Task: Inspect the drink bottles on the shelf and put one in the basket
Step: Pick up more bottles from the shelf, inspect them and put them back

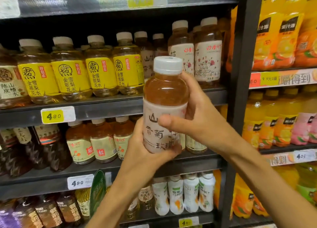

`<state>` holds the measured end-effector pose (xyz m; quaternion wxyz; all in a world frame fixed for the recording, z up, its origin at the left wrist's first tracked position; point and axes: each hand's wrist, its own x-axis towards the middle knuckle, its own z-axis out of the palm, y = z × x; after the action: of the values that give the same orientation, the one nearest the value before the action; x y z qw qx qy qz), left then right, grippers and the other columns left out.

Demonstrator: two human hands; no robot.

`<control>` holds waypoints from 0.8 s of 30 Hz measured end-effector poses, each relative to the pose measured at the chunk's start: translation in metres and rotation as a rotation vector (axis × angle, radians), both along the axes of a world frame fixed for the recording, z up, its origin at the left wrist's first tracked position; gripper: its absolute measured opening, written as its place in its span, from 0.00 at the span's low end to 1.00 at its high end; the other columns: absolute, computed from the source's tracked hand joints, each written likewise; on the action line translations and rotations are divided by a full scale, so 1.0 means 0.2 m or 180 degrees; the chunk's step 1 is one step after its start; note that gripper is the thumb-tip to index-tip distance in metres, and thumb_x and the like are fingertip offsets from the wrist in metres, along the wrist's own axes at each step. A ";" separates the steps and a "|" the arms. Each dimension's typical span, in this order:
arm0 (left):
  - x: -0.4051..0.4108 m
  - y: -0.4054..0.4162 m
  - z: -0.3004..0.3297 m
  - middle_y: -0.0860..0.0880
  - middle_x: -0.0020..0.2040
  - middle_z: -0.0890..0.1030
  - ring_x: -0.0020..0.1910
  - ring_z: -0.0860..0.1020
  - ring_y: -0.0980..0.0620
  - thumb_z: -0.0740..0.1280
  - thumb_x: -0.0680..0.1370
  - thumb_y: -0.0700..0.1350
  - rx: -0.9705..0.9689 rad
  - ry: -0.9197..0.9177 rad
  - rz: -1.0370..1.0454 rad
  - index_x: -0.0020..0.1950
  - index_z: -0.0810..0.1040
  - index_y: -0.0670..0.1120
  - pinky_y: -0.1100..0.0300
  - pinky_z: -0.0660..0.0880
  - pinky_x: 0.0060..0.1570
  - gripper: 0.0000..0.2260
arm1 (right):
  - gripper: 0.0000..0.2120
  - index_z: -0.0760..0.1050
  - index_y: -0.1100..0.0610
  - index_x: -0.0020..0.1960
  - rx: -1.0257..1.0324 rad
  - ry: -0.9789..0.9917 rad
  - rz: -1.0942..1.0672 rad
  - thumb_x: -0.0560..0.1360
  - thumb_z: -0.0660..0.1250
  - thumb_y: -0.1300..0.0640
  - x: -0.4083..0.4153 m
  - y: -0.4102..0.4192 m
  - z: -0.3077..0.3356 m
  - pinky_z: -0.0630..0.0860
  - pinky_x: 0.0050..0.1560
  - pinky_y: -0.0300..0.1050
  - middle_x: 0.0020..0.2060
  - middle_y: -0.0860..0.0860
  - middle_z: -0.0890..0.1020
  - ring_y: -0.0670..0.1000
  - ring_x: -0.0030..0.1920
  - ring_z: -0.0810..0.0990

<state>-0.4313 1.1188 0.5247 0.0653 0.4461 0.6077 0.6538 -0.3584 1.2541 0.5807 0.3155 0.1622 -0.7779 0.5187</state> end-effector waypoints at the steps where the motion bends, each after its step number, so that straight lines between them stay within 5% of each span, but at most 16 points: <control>1: -0.01 0.01 0.01 0.60 0.51 0.82 0.50 0.81 0.62 0.79 0.65 0.40 0.0006 0.0205 0.0135 0.59 0.71 0.58 0.73 0.75 0.43 0.29 | 0.39 0.61 0.53 0.72 -0.0067 0.0131 -0.0133 0.66 0.76 0.58 -0.02 -0.01 -0.02 0.74 0.62 0.42 0.62 0.47 0.76 0.45 0.63 0.76; 10: -0.14 0.14 0.08 0.60 0.57 0.78 0.55 0.77 0.65 0.79 0.64 0.55 0.0134 0.0604 0.0603 0.68 0.64 0.55 0.71 0.75 0.47 0.38 | 0.32 0.66 0.58 0.69 -0.0355 0.0518 -0.0387 0.68 0.74 0.59 -0.11 0.01 0.14 0.76 0.61 0.46 0.59 0.51 0.79 0.47 0.59 0.79; 15: -0.22 0.19 0.17 0.57 0.62 0.73 0.59 0.73 0.64 0.75 0.66 0.60 0.0158 0.1171 0.1223 0.65 0.62 0.60 0.76 0.71 0.49 0.33 | 0.31 0.65 0.56 0.69 -0.0690 0.0721 -0.0635 0.70 0.74 0.58 -0.21 0.06 0.24 0.77 0.59 0.44 0.60 0.51 0.78 0.45 0.58 0.79; 19: -0.27 0.25 0.24 0.59 0.61 0.71 0.58 0.70 0.70 0.75 0.67 0.57 0.0267 0.1345 0.1353 0.70 0.60 0.56 0.81 0.67 0.51 0.36 | 0.32 0.64 0.54 0.69 -0.0790 0.0852 -0.0772 0.70 0.75 0.58 -0.30 0.09 0.30 0.76 0.61 0.47 0.62 0.52 0.75 0.47 0.60 0.78; 24: -0.34 0.32 0.29 0.63 0.54 0.75 0.53 0.74 0.71 0.76 0.68 0.52 0.0402 0.1269 0.1409 0.70 0.64 0.51 0.79 0.70 0.48 0.35 | 0.32 0.64 0.53 0.68 -0.0397 0.1022 -0.0998 0.69 0.76 0.57 -0.40 0.11 0.35 0.74 0.61 0.40 0.62 0.50 0.74 0.43 0.61 0.75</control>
<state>-0.4989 1.1819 0.5827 -0.2272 0.4255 0.6492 0.5881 -0.4391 1.2767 0.6513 0.5212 0.1000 -0.6998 0.4781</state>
